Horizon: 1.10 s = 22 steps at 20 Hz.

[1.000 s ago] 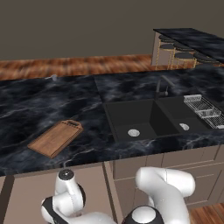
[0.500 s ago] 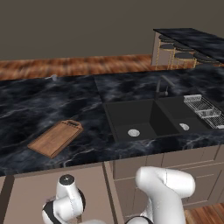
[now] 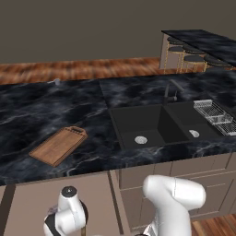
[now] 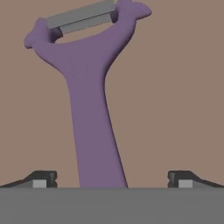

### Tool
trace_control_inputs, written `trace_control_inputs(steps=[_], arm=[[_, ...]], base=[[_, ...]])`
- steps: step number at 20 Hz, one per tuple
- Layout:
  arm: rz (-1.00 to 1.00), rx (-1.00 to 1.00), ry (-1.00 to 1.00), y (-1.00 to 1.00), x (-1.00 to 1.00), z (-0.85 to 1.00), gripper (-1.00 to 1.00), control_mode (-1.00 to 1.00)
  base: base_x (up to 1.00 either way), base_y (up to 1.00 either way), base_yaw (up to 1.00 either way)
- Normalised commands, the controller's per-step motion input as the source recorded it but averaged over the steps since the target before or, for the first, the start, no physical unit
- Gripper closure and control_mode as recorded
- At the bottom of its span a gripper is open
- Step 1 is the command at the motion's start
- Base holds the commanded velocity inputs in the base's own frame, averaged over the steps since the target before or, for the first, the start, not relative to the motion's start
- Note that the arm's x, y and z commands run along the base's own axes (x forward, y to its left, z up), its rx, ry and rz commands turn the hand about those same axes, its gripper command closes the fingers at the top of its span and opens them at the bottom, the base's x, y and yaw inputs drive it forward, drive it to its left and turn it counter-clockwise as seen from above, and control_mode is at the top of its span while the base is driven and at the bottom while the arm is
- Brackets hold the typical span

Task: Open the drawer on the left and place the cutting tools on the cutting board.

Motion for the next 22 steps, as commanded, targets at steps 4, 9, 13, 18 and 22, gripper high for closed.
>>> trace_control_inputs(steps=[4, 9, 13, 18, 22], arm=[[0.00, -0.05, 0.00, 0.11, 0.00, -0.01, 1.00, -1.00], [0.00, 0.00, -0.02, 0.00, -0.17, 0.16, 1.00, -1.00], [0.00, 0.00, -0.04, 0.00, -0.41, 0.48, 1.00, -1.00], [0.00, 0.01, -0.18, 0.00, -0.63, 0.96, 1.00, -1.00], [-0.06, 0.01, -0.22, 0.00, -0.35, 1.00, 1.00, -1.00]], base=[[0.00, 0.00, 0.00], [0.00, 0.00, 0.00], [0.00, 0.00, 0.00], [0.00, 0.00, 0.00], [0.00, 0.00, 0.00]])
